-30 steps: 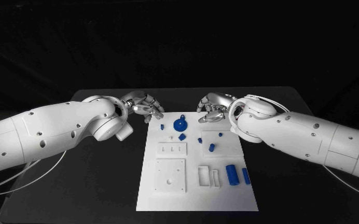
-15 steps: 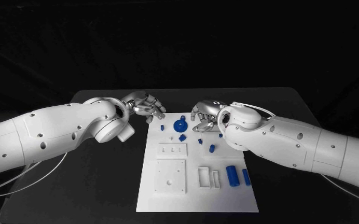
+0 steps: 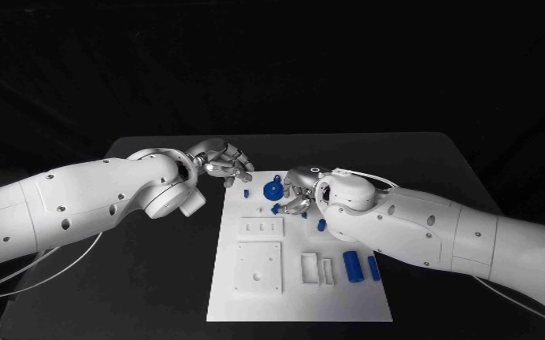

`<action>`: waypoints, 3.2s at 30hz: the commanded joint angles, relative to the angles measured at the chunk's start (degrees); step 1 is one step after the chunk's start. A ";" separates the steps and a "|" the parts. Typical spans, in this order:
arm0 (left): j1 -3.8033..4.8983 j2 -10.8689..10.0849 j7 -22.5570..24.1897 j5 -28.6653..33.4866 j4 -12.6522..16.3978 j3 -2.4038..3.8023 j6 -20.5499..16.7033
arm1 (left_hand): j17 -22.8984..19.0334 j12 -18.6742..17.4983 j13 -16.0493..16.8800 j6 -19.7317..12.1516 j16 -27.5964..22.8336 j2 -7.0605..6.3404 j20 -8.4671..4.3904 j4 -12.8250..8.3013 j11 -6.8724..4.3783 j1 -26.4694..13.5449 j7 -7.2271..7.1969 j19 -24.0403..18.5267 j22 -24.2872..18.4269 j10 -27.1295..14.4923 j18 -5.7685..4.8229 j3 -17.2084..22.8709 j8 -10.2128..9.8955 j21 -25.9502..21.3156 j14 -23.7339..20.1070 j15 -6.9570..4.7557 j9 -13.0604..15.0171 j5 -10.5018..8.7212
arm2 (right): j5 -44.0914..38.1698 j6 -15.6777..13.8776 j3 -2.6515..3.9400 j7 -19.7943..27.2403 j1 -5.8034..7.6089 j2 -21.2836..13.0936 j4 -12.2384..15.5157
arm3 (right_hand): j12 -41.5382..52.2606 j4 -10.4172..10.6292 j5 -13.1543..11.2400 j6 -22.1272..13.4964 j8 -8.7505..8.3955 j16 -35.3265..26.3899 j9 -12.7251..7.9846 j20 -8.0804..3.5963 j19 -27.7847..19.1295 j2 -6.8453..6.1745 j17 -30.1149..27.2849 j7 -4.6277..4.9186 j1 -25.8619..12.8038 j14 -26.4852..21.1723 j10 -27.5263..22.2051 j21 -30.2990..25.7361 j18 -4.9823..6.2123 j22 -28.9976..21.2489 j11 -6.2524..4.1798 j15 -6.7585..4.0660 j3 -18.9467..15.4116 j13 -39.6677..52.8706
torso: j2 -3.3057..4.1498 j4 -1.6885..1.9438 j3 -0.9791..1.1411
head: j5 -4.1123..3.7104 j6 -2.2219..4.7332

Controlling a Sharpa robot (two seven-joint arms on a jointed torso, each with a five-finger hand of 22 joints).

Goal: Assemble the parts on the task board

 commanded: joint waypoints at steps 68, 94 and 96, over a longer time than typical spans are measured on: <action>0.01 0.76 0.08 0.50 0.71 -0.01 0.97 | 0.39 -1.19 -0.18 -0.36 -0.79 0.13 -1.90 1.80 0.20 -0.02 0.70 0.28 -0.02 0.29 0.78 -0.45 -0.56 -0.66 0.56 0.19 -1.29 -0.18 | -9.03 -4.48 -2.29 -1.88 -3.29 7.17 -8.31 | -2.81 -3.75 -0.29 6.60 0.45 -1.10 1.38 -0.03 0.55 0.61 1.23 -0.15 6.53 1.60 2.29 0.61 9.45 0.45 -1.25 -1.04 3.64 2.55 | -0.05 -0.09 0.11 | 0.40 -0.74; 0.01 0.52 -0.45 0.73 0.64 -0.06 1.61 | 0.48 -1.49 -0.22 -0.77 -0.94 -0.01 -1.88 1.99 0.29 0.12 0.86 0.25 0.02 0.09 0.80 -0.50 -0.67 -0.77 0.54 0.26 -1.58 -0.18 | -5.91 -6.28 -2.30 0.26 -3.29 6.07 -7.57 | -4.76 -9.34 15.31 4.75 -2.11 -2.75 0.77 1.04 0.48 0.85 1.73 1.04 2.63 1.33 2.35 0.28 9.45 0.41 -0.07 0.00 6.16 4.58 | -0.07 -0.14 0.11 | 0.47 -0.65; 0.01 0.51 -0.48 0.73 0.65 -0.07 1.66 | 0.48 -1.51 -0.23 -0.80 -0.95 -0.02 -1.87 2.00 0.30 0.13 0.87 0.25 0.02 0.07 0.80 -0.51 -0.68 -0.78 0.54 0.27 -1.60 -0.18 | -5.91 -6.31 -2.30 0.06 -3.29 6.11 -7.65 | -4.82 -8.43 15.27 4.17 -2.42 -2.85 0.74 0.83 0.41 0.17 1.84 1.20 1.25 1.22 2.07 0.10 9.45 0.33 0.06 0.11 4.12 4.83 | -0.08 -0.13 0.11 | 0.47 -0.65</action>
